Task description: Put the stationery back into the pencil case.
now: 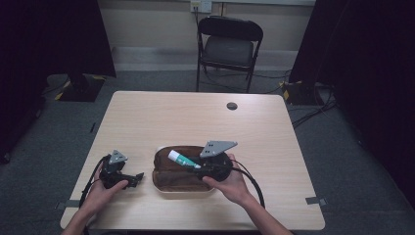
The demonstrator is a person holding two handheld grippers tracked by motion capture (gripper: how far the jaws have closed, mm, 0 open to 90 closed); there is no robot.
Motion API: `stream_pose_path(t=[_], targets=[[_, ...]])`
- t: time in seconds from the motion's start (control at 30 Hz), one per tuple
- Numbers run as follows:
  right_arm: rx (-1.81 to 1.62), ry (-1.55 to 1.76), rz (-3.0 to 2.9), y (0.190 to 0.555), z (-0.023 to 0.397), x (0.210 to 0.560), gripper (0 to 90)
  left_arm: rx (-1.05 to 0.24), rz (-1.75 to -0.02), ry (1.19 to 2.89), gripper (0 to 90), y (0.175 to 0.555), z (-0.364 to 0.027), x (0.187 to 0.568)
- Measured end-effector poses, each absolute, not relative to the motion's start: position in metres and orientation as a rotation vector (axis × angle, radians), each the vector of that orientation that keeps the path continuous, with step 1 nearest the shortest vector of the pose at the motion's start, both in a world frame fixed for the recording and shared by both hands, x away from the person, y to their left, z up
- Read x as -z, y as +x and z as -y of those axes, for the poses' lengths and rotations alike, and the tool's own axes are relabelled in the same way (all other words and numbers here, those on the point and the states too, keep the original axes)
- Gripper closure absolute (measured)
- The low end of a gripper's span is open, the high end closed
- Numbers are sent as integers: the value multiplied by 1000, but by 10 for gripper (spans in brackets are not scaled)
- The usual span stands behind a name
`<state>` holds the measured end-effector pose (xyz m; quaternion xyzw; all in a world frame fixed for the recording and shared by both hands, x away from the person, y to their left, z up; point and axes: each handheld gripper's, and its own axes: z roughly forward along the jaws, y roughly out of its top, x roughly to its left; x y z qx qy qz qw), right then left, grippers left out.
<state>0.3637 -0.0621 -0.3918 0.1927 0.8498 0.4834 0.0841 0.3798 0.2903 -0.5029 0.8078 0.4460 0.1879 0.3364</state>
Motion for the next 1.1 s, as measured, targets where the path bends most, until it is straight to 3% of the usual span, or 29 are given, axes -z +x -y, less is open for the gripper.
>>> stream_pose_path(t=[0.9, 1.0, 1.1], targets=[[-1276, 723, -2593, 390, 53, 434, 659, -495, -1169, 2100, 0, 377, -290, 503], [-1252, 700, -2565, 388, 51, 435, 566, -496, -1167, 2105, 0, 377, -291, 503], [-1243, 713, -2548, 388, 54, 434, 575, -495, -1171, 2102, 0, 377, -290, 503]])
